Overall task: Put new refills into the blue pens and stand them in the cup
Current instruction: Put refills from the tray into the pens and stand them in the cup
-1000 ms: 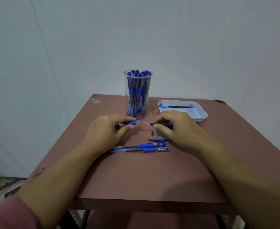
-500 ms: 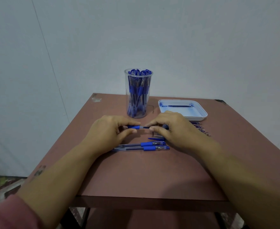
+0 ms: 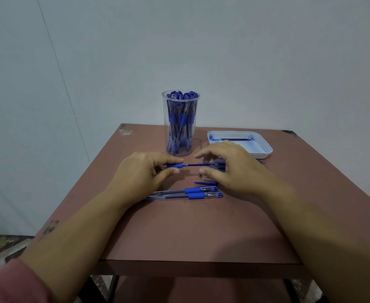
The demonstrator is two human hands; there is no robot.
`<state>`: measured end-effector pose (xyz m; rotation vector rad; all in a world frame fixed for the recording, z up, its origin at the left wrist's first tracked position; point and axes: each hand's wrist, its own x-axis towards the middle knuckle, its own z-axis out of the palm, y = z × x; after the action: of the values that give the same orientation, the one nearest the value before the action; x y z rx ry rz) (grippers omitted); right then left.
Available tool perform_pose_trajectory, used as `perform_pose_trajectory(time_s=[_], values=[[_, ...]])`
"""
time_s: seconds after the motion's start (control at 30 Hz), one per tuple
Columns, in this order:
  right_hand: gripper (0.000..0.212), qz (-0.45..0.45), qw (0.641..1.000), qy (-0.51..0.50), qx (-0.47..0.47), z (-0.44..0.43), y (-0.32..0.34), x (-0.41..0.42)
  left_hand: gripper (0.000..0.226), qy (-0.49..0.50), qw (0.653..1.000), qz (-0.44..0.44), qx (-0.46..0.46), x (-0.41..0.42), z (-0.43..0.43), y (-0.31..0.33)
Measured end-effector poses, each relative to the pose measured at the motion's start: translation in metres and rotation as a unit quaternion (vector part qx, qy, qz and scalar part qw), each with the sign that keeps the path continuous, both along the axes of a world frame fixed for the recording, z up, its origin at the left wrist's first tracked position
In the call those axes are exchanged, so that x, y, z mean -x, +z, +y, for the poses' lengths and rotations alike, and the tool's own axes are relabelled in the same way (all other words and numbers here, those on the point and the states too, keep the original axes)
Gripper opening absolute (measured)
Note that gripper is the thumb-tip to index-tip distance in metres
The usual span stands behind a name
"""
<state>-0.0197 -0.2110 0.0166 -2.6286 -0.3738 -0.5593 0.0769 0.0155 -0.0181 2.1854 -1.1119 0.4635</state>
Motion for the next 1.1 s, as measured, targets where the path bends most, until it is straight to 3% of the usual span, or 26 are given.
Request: perform_pose_trajectory(time_s=[0.2, 0.37, 0.47, 0.67, 0.83, 1.0, 1.1], values=[[0.006, -0.006, 1.0, -0.003, -0.001, 0.002, -0.001, 0.0, 0.024, -0.005, 1.0, -0.001, 0.003, 0.0, -0.001, -0.001], [0.019, 0.009, 1.0, -0.009, -0.026, 0.005, 0.001, 0.003, 0.028, -0.006, 1.0, 0.003, 0.014, -0.002, -0.002, -0.003], [0.005, 0.013, 0.999, -0.017, -0.032, 0.005, 0.0, 0.002, 0.026, -0.005, 1.0, 0.006, 0.015, -0.002, -0.002, -0.003], [0.024, 0.022, 1.0, -0.009, 0.009, 0.002, -0.005, -0.008, 0.024, -0.004, 1.0, 0.005, 0.018, -0.002, -0.002, -0.002], [0.023, 0.091, 0.993, -0.044, 0.058, -0.001, -0.004, -0.013, 0.026, 0.002, 1.0, 0.001, 0.016, -0.003, -0.002, -0.003], [0.013, 0.114, 0.991, -0.055, 0.033, 0.002, -0.005, -0.021, 0.027, 0.008, 1.0, -0.001, 0.008, -0.002, -0.002, -0.002], [0.007, 0.097, 0.992, -0.055, -0.05, 0.0, -0.002, -0.019, 0.026, 0.01, 1.0, 0.005, 0.014, -0.003, -0.001, -0.002]])
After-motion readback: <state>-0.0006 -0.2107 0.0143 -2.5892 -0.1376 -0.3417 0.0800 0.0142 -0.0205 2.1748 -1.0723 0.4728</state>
